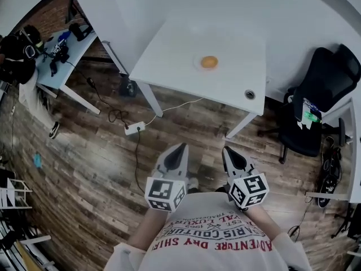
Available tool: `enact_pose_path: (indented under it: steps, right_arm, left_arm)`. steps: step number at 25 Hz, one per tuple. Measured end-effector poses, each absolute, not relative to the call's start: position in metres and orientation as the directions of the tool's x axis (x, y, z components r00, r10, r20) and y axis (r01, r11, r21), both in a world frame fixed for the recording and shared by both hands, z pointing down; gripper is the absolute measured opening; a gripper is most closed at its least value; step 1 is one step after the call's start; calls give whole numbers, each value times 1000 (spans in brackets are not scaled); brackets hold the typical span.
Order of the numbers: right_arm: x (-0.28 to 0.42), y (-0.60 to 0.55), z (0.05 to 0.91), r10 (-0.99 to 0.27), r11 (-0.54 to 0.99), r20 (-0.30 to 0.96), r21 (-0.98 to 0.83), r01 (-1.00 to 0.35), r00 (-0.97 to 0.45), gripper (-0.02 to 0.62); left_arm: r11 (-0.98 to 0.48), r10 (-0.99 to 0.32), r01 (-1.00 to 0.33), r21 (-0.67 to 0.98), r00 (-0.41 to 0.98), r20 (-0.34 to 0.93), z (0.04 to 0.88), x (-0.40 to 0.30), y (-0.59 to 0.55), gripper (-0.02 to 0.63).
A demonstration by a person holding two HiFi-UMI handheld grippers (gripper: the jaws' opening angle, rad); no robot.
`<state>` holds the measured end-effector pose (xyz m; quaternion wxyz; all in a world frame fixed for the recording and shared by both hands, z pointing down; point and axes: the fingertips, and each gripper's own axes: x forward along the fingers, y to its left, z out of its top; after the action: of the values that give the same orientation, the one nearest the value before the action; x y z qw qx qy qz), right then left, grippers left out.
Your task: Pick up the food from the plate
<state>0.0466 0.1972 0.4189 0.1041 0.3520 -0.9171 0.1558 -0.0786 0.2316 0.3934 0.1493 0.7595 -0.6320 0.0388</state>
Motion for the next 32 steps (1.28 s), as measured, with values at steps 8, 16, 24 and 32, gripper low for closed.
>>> enact_pose_path:
  steps: [8,16,24,32]
  right_arm:
    - [33,145,437,-625,668,353,-220,-711,-697,12]
    - [19,32,441,-597,693,330,-248,-677,-731,12]
    - [11,-92,429,-523,756,315,-258,-602,-792,12]
    - [33,-182,440,-534,718,334,-305,-625,-777,12]
  left_arm:
    - [-173,-931,-960,220,232,282,412,-98,176,6]
    - [-124,-938,-970,210,184,294,419,-106,74,6]
    - [-101,-946,-977,188,153,287,405,-96,-52,8]
    - [-91,-921,-981,172,149,359,423,-87,-135,8]
